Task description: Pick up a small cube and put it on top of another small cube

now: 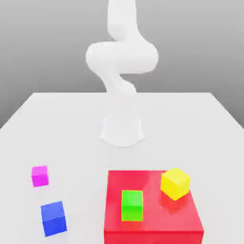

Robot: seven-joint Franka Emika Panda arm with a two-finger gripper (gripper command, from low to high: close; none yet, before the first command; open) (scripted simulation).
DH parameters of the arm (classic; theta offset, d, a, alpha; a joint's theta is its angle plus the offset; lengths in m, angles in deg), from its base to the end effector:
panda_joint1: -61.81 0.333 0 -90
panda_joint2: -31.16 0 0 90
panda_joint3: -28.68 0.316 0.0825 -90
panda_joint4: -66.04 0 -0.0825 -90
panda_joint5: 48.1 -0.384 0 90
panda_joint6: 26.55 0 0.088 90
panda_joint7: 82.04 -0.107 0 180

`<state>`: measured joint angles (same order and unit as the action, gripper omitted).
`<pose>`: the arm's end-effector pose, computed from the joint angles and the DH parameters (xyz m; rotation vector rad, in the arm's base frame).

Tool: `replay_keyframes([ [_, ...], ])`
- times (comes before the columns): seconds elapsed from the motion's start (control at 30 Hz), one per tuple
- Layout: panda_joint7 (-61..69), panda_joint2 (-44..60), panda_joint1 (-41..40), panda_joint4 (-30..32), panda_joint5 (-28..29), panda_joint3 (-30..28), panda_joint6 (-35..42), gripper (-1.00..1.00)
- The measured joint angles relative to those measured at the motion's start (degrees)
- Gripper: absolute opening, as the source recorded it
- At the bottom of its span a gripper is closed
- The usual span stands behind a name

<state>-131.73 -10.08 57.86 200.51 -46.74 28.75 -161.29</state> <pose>0.3777 -0.0258 0.6639 -2.4350 1.2135 -0.9625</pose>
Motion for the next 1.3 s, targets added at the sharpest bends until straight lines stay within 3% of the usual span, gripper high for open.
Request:
replay_keyframes([
  [0.57, -23.81, 31.25, -22.48, 18.29, 5.99, -7.12, -20.24, 0.0],
  [0.77, -25.94, 42.1, -28.73, 24.79, -0.6, -10.76, -27.56, 0.0],
  [1.0, -20.59, 56.28, -34.47, 23.8, -10.04, -3.85, -38.51, 0.0],
  [1.03, -20.26, 58.13, -35.34, 23.45, -10.39, -2.91, -40.01, -1.0],
  [1.3, -20.68, 57.16, -35.25, 23.65, -9.93, -3.08, -39.29, -1.0],
])
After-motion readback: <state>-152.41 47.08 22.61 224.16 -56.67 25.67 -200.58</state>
